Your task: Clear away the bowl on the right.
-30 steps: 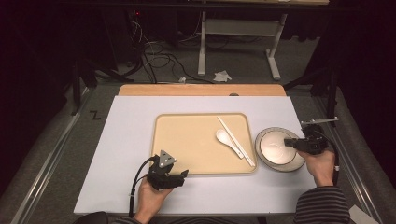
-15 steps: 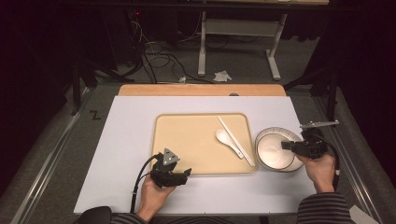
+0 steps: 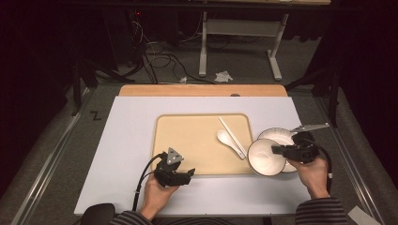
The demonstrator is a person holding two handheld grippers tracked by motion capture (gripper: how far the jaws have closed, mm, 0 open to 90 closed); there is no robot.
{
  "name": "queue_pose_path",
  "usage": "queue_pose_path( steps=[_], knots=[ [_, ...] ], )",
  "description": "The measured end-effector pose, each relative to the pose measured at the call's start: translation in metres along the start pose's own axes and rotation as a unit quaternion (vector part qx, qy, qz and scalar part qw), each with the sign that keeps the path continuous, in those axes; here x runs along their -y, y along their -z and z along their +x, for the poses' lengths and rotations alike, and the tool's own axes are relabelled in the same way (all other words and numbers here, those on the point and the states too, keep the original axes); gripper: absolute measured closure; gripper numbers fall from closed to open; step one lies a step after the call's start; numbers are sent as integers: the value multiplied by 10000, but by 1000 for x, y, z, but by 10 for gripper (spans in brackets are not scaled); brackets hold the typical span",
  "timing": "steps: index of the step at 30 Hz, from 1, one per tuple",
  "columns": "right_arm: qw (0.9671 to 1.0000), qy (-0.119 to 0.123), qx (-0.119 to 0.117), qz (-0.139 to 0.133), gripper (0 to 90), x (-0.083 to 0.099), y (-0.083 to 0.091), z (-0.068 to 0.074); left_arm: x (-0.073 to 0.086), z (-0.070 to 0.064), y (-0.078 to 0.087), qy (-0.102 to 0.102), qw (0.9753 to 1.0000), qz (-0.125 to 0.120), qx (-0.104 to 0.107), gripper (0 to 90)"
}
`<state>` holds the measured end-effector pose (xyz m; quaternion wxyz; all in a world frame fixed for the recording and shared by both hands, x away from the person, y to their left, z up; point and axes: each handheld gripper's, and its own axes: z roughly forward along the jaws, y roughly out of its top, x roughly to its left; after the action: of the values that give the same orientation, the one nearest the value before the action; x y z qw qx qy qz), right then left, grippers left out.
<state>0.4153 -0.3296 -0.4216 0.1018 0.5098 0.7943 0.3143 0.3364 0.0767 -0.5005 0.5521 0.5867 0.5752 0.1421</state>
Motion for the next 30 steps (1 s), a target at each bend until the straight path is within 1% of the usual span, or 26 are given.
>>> queue_pose_path(
  steps=[6,7,9,12,17,24,25,27,28,30],
  knots=[
    [9999,90,-105,-28,844,2,2,12,0,-2,-3,-9,10000,37,73,332],
    [9998,104,-134,-36,843,2,2,14,0,-2,-3,-35,10000,56,72,332],
    [9997,136,-194,-47,844,1,2,20,0,-3,-5,-18,9999,52,94,332],
    [9993,228,-309,-17,843,0,-2,29,0,-4,-5,-53,9999,61,111,332],
    [9984,391,-409,31,843,-3,-7,42,0,-4,-6,-63,9999,94,119,332],
    [9972,536,-515,69,843,-8,-13,56,-2,-3,-4,-44,9999,51,94,332],
    [9969,588,-520,77,843,-9,-15,58,-2,-2,-4,-75,9999,61,87,331],
    [9965,641,-518,112,843,-11,-17,62,-2,-2,-4,-64,9999,48,70,331],
    [9964,653,-531,113,843,-13,-18,64,-2,-1,-5,-21,10000,19,68,332],
    [9958,689,-583,125,843,-15,-20,66,-3,-1,-5,-11,10000,11,63,332]
  ],
)
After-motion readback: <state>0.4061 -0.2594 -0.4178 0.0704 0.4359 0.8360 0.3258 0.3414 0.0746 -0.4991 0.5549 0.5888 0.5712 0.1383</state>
